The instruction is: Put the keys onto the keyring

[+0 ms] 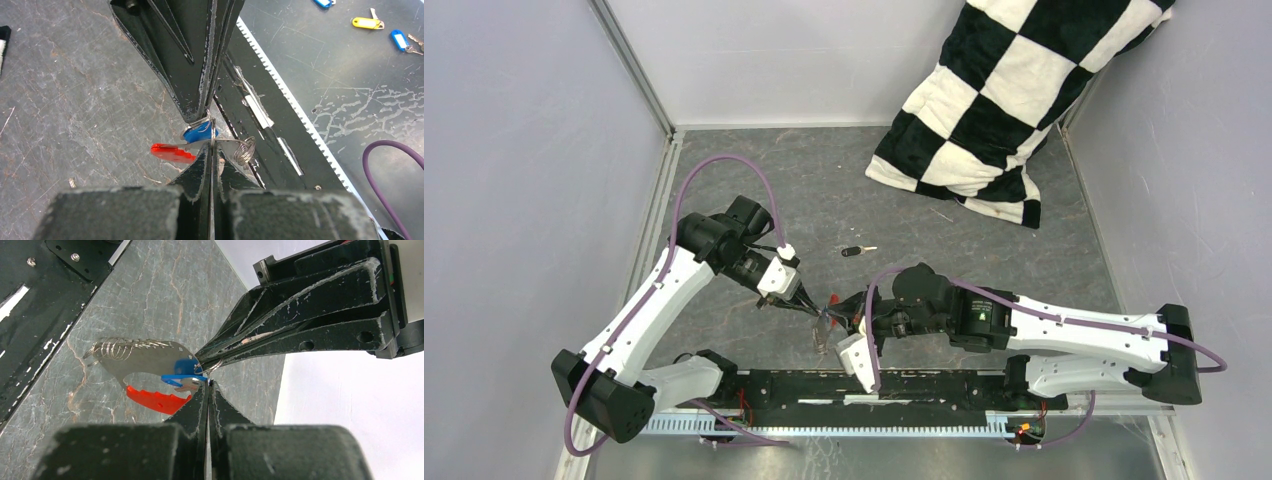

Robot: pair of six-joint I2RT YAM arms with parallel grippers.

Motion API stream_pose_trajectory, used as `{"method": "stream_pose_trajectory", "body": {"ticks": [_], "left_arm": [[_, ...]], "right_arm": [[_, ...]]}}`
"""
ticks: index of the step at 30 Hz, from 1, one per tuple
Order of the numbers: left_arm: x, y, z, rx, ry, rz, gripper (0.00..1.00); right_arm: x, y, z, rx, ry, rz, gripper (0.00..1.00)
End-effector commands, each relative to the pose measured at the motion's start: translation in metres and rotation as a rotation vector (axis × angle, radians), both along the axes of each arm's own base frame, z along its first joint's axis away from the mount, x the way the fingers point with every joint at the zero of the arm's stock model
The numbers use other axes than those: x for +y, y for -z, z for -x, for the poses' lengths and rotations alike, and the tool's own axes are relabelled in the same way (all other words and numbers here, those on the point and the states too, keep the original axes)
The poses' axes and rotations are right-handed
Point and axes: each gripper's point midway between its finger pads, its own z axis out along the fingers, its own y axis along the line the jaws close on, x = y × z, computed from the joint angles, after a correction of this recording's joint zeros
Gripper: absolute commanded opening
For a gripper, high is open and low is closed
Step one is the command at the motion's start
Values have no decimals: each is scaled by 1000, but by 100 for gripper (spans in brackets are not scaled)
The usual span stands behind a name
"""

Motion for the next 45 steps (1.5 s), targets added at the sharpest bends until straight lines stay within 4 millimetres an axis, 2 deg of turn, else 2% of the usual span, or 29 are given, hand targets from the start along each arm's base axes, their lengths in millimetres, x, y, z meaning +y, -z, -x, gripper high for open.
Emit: {"method": "stream_pose_trajectory", "body": {"ticks": [1, 26, 30, 38, 45], "left_arm": [[-4, -9, -1, -31, 1, 39, 2], [-2, -4, 1, -32, -2, 19, 2], [-3, -6, 0, -34, -10, 24, 2], [-3, -11, 2, -27, -16, 34, 2], [-4, -13, 1, -23, -17, 35, 2]], "right_arm": [[10, -29, 2, -19, -10, -79, 0], [12, -42, -1, -2, 17, -120, 0], [12, -39, 0, 1, 15, -106, 0], [-4, -26, -3, -5, 49, -80, 0], [-10, -19, -1, 0, 46, -61, 0]]}}
